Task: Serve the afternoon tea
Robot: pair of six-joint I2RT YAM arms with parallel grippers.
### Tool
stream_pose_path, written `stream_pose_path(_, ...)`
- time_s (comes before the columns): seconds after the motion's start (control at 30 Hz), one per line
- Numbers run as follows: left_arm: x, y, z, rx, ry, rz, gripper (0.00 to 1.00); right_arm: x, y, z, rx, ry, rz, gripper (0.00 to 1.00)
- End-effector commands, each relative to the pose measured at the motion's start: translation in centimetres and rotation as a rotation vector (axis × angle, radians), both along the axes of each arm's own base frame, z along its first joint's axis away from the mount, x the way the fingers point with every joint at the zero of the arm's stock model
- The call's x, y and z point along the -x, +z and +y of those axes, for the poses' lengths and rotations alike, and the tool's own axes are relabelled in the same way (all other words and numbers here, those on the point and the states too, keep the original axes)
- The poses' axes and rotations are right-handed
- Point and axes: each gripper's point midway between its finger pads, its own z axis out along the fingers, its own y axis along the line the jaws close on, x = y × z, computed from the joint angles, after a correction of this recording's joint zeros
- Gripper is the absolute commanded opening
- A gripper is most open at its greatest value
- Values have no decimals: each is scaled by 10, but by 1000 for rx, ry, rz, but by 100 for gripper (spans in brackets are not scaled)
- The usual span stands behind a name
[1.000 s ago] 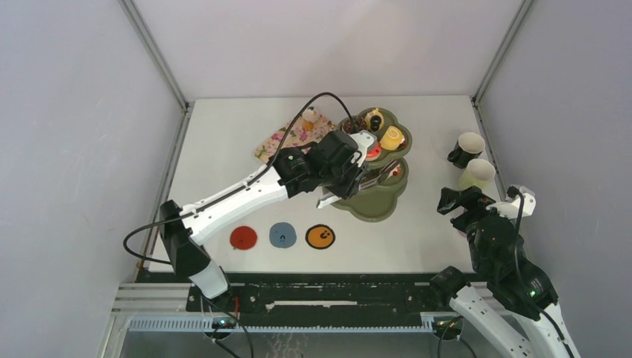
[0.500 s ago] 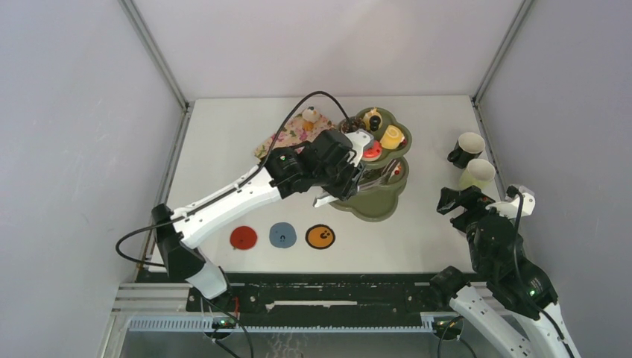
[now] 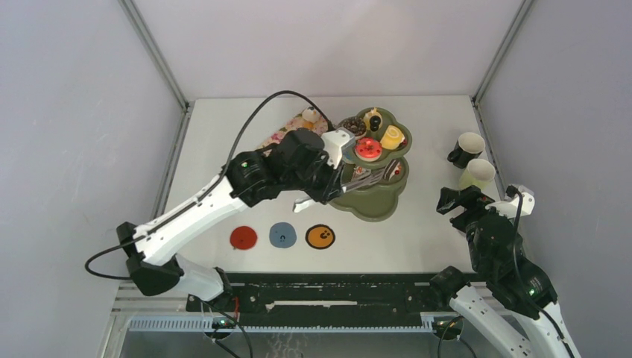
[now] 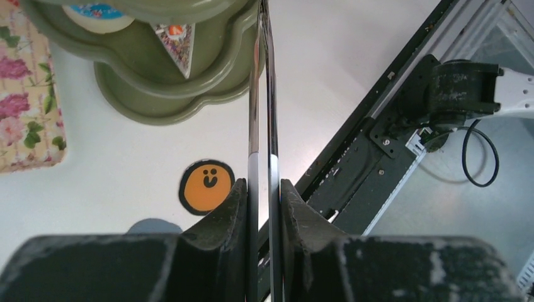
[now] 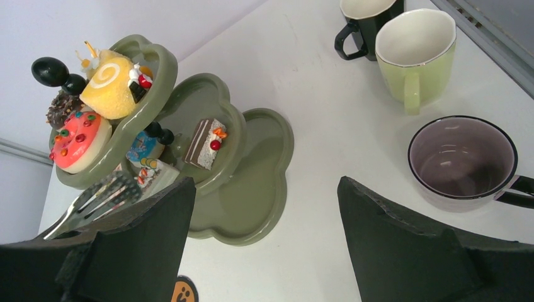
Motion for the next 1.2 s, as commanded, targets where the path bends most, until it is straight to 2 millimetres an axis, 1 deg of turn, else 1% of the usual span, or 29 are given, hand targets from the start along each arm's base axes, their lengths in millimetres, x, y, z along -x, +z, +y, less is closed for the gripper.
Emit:
stream_pose_path(0.0,16,15,36,-11,-7,-50,0,-4,12,3,-27,1,-38,91)
stream_pose_path(0.1,22,-5,66,-98,11,-34,0,-4,12,2,-22,-5,-37,91)
stream_pose_path(0.17,21,-21,87,-150,51,-2,0,-6,13,2,-15,-8,-42,91)
stream_pose_path(0.23,16,-30,104,-172,106,23,0,-8,17,4,-14,-1,-53,91)
stream_pose_path(0.3,10,-34,117,-159,159,38,0,-12,19,7,-15,9,-58,91)
stream_pose_path(0.37,0,-29,126,-124,209,23,0,-14,19,11,-16,18,-52,91)
stream_pose_path(0.47,-22,-15,139,-64,298,-16,0,-19,18,17,-9,35,-41,91)
stream_pose_path(0.53,-44,-6,146,-19,372,-47,1,-22,18,19,-9,39,-40,91)
stream_pose_path(0.57,-59,-5,152,1,427,-52,3,-22,19,20,-10,42,-43,91)
stream_pose_path(0.63,-90,-8,161,10,521,-61,5,-23,21,21,-9,49,-49,91)
stream_pose_path(0.7,-127,-20,164,-12,606,-82,7,-24,21,22,-1,54,-50,91)
stream_pose_path(0.77,-162,-32,163,-78,663,-100,8,-25,20,23,19,59,-39,91)
stream_pose_path(0.8,-176,-37,161,-104,684,-98,9,-25,21,23,25,61,-33,91)
stream_pose_path(0.83,-193,-47,154,-122,684,-83,9,-25,22,22,32,57,-25,91)
stream_pose_path(0.87,-204,-55,148,-125,683,-71,9,-24,24,20,36,51,-18,91)
stream_pose_path(0.97,-223,-71,129,-104,648,-39,13,-21,33,14,41,32,-31,91)
stream_pose_path(1.07,-236,-78,113,-67,625,-23,17,-19,41,8,48,12,-46,91)
stream_pose_path(1.17,-245,-83,100,-27,610,-8,21,-19,43,7,52,1,-41,91)
